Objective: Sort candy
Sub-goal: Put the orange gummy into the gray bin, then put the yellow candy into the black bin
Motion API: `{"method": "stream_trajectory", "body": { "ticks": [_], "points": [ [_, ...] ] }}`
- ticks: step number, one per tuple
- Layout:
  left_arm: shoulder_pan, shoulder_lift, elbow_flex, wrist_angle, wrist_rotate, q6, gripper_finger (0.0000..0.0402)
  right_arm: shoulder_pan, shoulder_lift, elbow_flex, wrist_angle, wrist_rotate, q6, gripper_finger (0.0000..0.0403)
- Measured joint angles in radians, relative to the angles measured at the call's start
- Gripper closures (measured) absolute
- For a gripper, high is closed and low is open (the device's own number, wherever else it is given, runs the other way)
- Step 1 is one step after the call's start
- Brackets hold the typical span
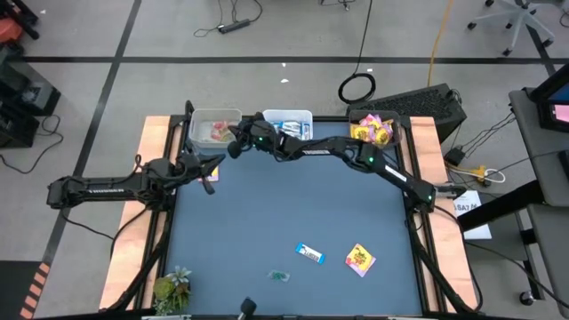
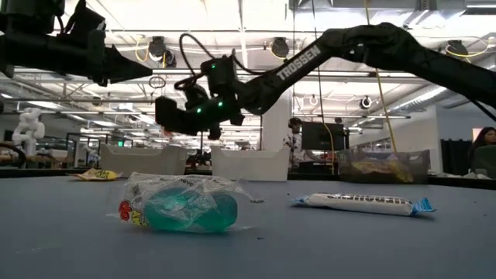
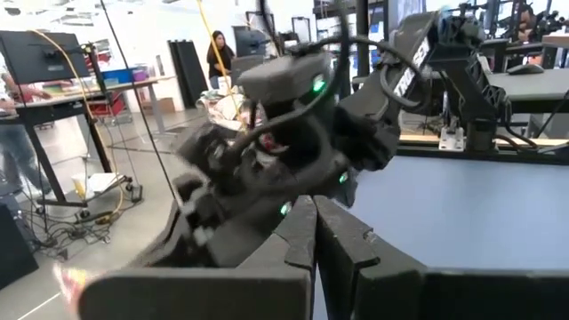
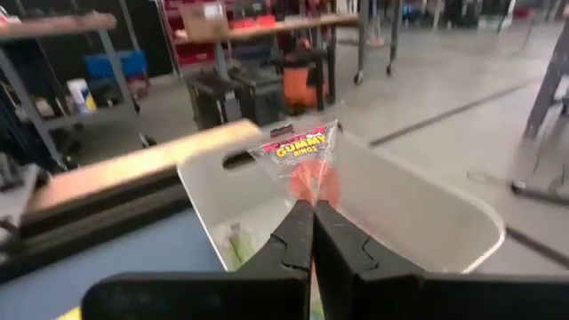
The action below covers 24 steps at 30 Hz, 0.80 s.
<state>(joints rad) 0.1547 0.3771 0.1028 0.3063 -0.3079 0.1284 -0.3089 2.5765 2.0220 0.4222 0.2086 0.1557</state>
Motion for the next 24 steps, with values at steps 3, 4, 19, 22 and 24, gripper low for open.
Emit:
{"method": "stream_trajectory", "body": {
  "ticks": [3,4,19,22,24],
  "points": [
    [0.0,0.0,0.0,0.0,0.004,0.009,0.0395,-0.005,0.023,0.036,-0.07,-0.001,0.017,0.0402],
    [0.0,0.0,0.0,0.0,0.004,0.009,0.0395,-0.006,0.025,0.037,-0.075,-0.002,0.018,0.0402],
    [0.0,0.0,0.0,-0.005,0.121,0.0,0.0395,-0.008,0.014,0.037,-0.163,-0.011,0.014,0.0273],
    [0.0,0.0,0.0,-0.009,0.12,0.002,0.0395,-0.006,-0.02,0.037,-0.215,-0.027,0.002,0.0262],
    [0.0,0.0,0.0,-0.01,0.12,0.009,0.0395,0.001,-0.054,0.037,-0.257,-0.026,-0.043,0.0274]
  ]
}}
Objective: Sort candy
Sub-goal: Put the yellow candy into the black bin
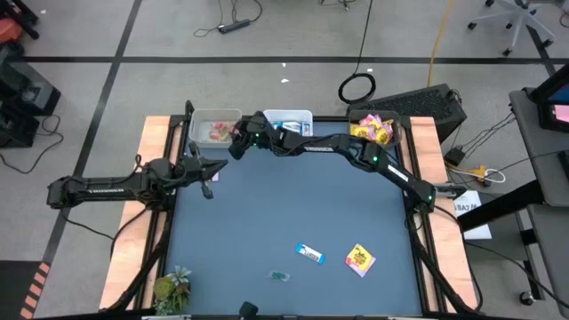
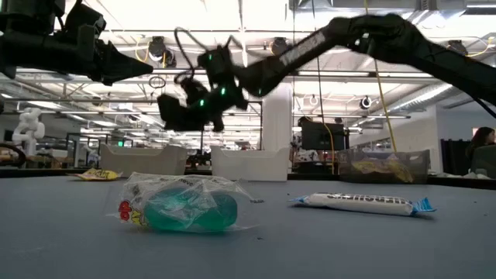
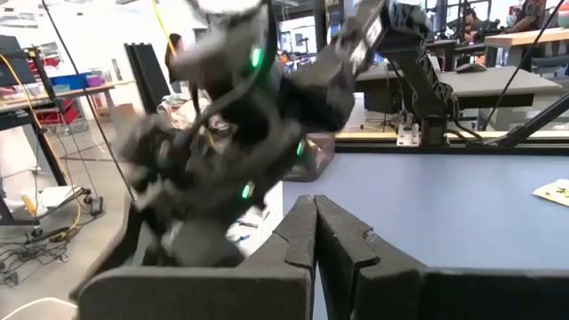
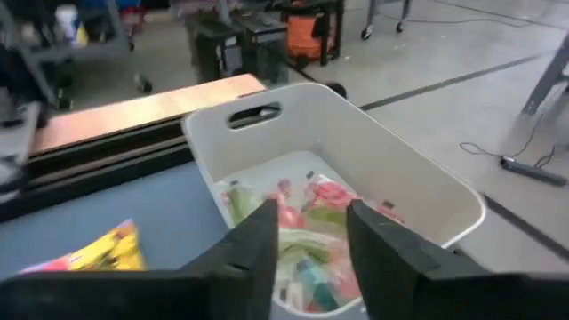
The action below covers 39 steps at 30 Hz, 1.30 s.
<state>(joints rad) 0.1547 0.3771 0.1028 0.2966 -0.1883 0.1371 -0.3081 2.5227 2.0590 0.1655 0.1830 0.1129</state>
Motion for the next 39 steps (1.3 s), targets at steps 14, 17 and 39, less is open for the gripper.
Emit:
{"method": "stream_trajectory", "body": {
  "ticks": [14,17,39],
  "points": [
    [0.0,0.0,0.0,-0.003,0.0,0.001,0.0395,0.069,-0.201,-0.275,-0.052,0.019,-0.039,0.0402],
    [0.0,0.0,0.0,-0.005,0.0,0.002,0.0395,0.099,-0.286,-0.44,0.036,0.023,-0.012,0.0402],
    [0.0,0.0,0.001,-0.01,0.0,0.001,0.0395,0.553,-1.044,-1.038,-0.87,-0.035,0.633,0.0403]
  ]
}}
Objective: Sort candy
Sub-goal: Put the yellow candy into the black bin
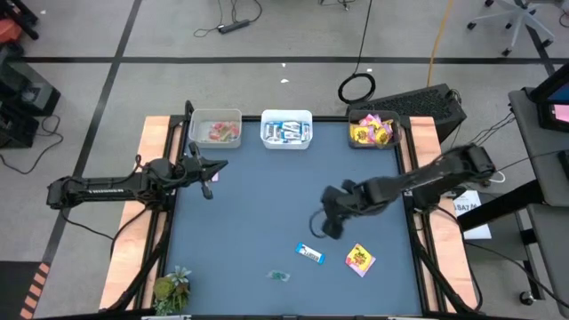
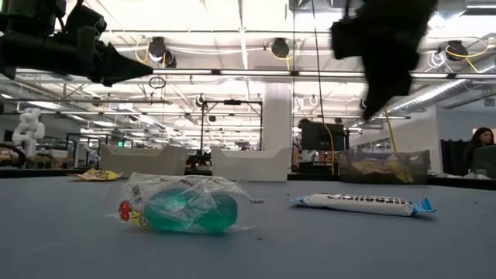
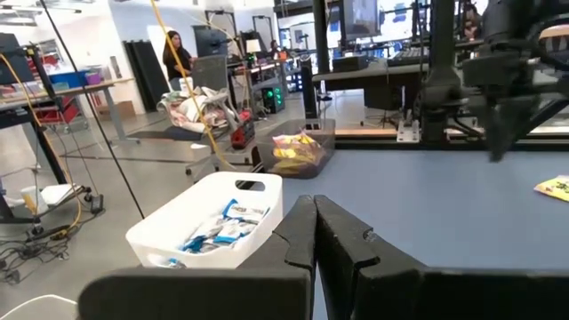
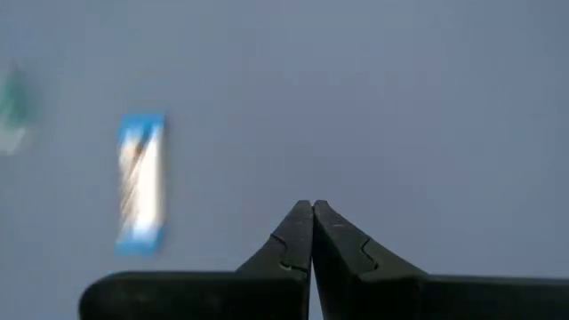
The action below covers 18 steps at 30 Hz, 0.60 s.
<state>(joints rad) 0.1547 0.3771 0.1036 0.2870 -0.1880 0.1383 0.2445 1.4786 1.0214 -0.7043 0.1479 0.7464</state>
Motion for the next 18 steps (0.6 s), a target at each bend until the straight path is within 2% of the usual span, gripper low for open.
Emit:
{"method": "stream_trajectory", "body": {
  "ticks": [4,9,13,18],
  "points": [
    [0.0,0.0,0.0,-0.009,0.0,0.0,0.0395,0.082,-0.022,0.0,-0.136,-0.229,0.108,0.0403],
    [0.0,0.0,0.0,-0.017,0.0,0.0,0.0395,0.182,-0.022,-0.001,-0.199,-0.358,0.284,0.0378],
    [0.0,0.0,0.0,-0.018,0.0,0.0,0.0395,0.277,-0.022,-0.001,-0.208,-0.361,0.43,0.0323],
    [0.0,0.0,0.0,-0.018,0.0,0.009,0.0395,0.393,0.021,-0.002,-0.2,-0.327,0.535,0.0248]
  ]
}}
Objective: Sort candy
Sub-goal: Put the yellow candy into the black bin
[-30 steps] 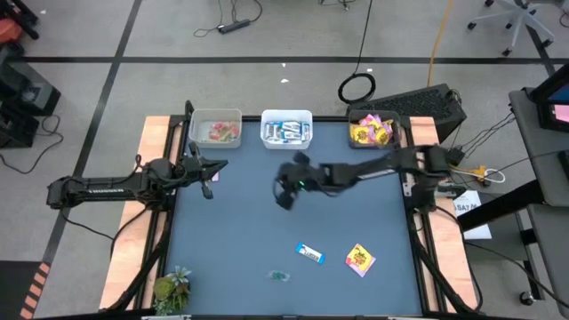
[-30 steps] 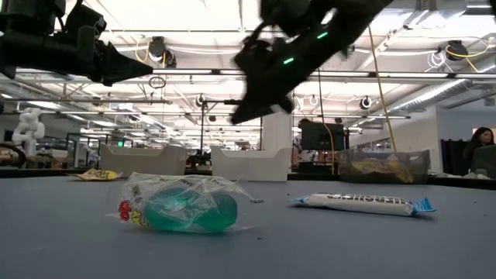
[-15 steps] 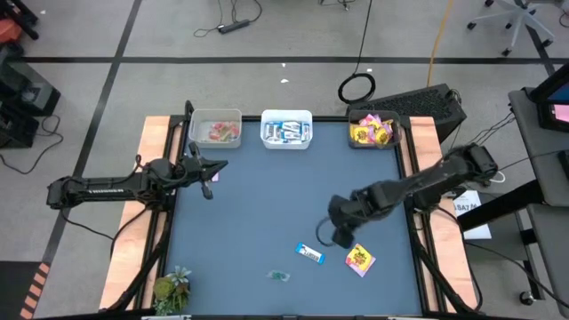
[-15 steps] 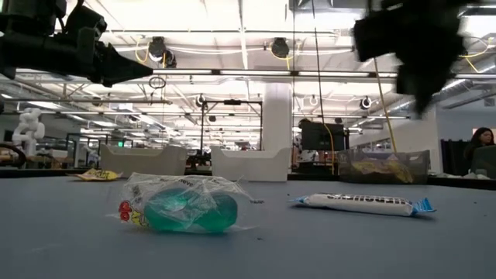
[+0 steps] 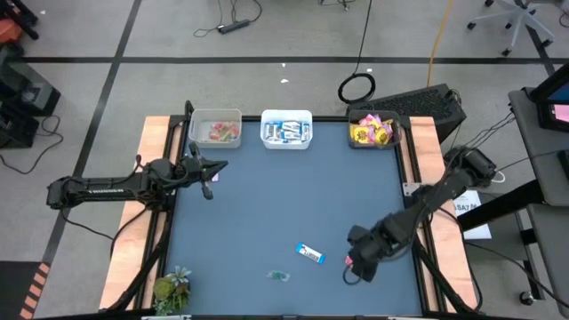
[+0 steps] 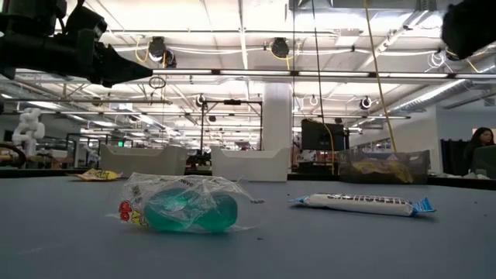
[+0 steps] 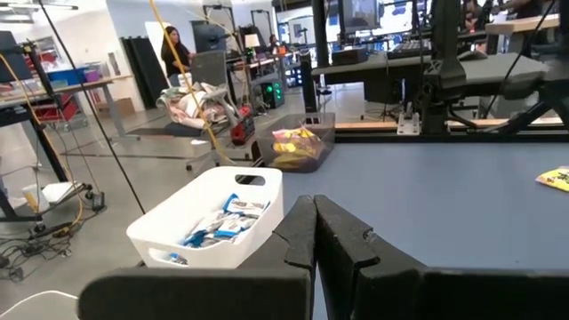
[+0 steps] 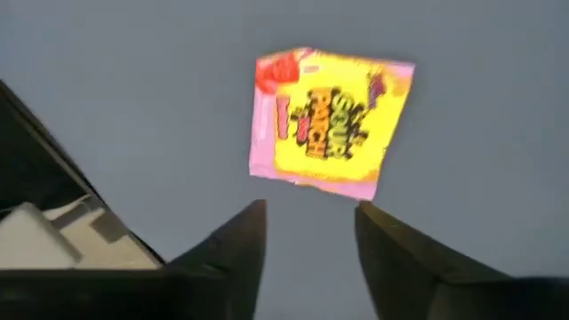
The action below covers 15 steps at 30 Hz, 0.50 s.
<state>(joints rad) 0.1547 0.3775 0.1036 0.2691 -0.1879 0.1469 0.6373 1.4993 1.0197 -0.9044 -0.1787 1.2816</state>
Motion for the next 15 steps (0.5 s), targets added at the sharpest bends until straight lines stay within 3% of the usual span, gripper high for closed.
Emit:
{"method": "stream_trajectory", "body": {
  "ticks": [7,15],
  "points": [
    [0.0,0.0,0.0,0.002,-0.001,0.017,0.0395,0.085,0.122,0.0,0.044,0.065,0.027,0.0186],
    [0.0,0.0,0.0,0.002,-0.001,0.021,0.0395,0.092,0.259,0.0,0.092,0.032,0.001,0.017]
  ]
}}
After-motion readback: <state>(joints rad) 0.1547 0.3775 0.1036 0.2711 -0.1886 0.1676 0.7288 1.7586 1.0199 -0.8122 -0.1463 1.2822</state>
